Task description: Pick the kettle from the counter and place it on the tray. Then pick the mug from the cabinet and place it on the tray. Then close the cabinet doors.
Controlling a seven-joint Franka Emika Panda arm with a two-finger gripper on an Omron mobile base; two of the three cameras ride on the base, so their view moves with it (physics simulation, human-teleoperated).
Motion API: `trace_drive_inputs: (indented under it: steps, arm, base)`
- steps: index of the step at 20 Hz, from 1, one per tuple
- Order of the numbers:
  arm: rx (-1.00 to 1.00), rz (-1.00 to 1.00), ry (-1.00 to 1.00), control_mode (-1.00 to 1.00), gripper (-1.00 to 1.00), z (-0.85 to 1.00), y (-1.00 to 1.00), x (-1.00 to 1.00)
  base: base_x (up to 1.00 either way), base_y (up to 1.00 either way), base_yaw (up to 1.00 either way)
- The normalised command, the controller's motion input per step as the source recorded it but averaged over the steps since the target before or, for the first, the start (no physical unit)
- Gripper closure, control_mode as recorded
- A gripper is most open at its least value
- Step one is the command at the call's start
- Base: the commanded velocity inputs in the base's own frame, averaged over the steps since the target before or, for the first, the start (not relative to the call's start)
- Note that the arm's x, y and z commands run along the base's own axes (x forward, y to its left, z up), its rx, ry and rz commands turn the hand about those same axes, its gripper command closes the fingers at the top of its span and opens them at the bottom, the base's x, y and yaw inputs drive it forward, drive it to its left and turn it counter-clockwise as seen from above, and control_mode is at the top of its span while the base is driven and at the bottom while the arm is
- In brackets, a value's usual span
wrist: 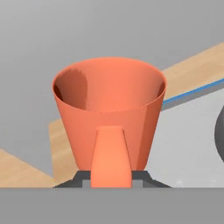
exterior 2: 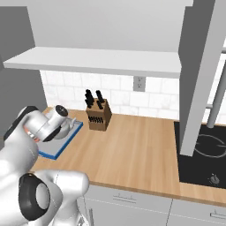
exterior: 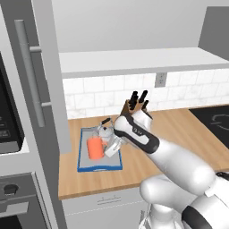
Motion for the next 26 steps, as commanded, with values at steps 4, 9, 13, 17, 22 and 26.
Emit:
trace_drive_inputs:
  steps: [4, 9, 13, 17, 22, 26]
  arm:
    - [0.0, 0.0, 0.0, -1.0, 1.0, -0.28, 0.0, 0.19]
    - [0.0, 0.0, 0.0, -1.0, 1.0, -0.33, 0.0, 0.33]
    - [0.0, 0.0, 0.0, -1.0, 1.0, -0.32, 0.0, 0.37]
    - [0.0, 0.0, -0.08, -1.0, 1.0, -0.3, 0.0, 0.41]
    - [0.0, 0.04, -0.07, -1.0, 1.0, -0.27, 0.0, 0.29]
    - [0.0, 0.01, 0.0, -1.0, 1.0, -0.19, -0.09, -0.06]
  base:
    - [0.0, 0.0, 0.0]
    - [0.0, 0.0, 0.0]
    - [0.0, 0.0, 0.0]
    - [0.0, 0.0, 0.0]
    - [0.0, 0.0, 0.0]
    - [0.0, 0.0, 0.0]
